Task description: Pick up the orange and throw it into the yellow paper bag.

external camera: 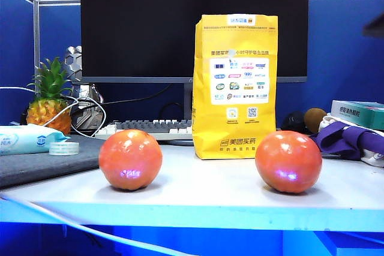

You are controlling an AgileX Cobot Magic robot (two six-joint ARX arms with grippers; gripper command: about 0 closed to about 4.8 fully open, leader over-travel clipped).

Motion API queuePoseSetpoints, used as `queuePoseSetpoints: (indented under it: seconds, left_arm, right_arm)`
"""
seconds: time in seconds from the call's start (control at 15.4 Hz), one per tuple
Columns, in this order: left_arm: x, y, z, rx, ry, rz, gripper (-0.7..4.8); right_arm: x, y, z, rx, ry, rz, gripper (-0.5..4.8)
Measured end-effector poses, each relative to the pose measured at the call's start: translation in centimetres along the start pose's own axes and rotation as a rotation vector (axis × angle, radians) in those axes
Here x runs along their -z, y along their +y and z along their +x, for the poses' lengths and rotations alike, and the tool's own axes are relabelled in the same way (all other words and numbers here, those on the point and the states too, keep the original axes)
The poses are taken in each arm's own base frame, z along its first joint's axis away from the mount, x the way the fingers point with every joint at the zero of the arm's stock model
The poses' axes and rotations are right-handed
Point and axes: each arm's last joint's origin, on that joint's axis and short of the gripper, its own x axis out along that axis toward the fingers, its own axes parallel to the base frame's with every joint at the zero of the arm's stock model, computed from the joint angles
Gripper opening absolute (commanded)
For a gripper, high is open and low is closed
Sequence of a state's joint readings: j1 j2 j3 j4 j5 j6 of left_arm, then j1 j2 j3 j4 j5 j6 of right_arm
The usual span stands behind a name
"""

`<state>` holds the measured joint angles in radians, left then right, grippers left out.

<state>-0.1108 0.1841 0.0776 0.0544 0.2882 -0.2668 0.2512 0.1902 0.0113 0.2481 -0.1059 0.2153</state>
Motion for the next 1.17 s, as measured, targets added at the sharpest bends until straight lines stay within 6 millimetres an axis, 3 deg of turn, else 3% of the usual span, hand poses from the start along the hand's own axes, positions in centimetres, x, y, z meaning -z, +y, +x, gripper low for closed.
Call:
queuePoseSetpoints:
  seconds: [0.33, 0.46, 0.72, 0.98, 1.17]
  left_arm:
    - [1.0, 0.2, 1.0, 0.066, 0.183, -0.075, 4.79]
    - [-0.9, -0.3, 1.5, 0.099, 0.189, -0.080, 4.79]
    - [-6.9, -1.3, 3.7, 0.121, 0.170, 0.013, 4.79]
    - [-9.4, -2.0, 6.6, 0.172, 0.304, 0.154, 4.79]
    - [-9.5, -5.0, 8.2, 0.323, 0.373, 0.287, 4.79]
  right_arm:
    - [-2.1, 1.1, 1.3, -0.011, 0.067, 0.000, 4.53]
    - [-1.7, 1.0, 2.6, 0.054, 0.164, -0.003, 4.53]
    - [-2.1, 1.1, 6.0, 0.052, 0.307, 0.011, 4.53]
    - [-2.9, 1.6, 9.8, -0.016, 0.500, -0.021, 4.79]
    - [-3.1, 1.6, 11.3, -0.014, 0.601, -0.043, 4.79]
